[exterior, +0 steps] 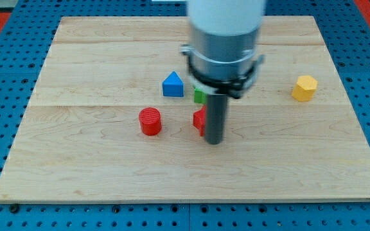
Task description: Push the red star close to the yellow hexagon
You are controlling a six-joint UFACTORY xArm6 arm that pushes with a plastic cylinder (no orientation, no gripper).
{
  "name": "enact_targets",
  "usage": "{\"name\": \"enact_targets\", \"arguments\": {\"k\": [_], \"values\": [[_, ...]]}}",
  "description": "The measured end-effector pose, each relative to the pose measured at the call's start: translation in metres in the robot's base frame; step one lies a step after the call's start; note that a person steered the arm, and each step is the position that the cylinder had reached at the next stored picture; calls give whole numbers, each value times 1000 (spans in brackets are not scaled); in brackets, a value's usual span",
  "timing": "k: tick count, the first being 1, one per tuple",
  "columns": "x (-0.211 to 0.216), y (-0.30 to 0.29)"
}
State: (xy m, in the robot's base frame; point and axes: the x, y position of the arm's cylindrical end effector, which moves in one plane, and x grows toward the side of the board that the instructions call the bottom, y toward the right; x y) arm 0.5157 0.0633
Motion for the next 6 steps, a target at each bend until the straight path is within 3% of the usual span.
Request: {"name": "enact_targets", "arguments": {"k": [1,2,4,6], "values": [[19,-4],[48,-59],[1,-69],[-41,37]]}}
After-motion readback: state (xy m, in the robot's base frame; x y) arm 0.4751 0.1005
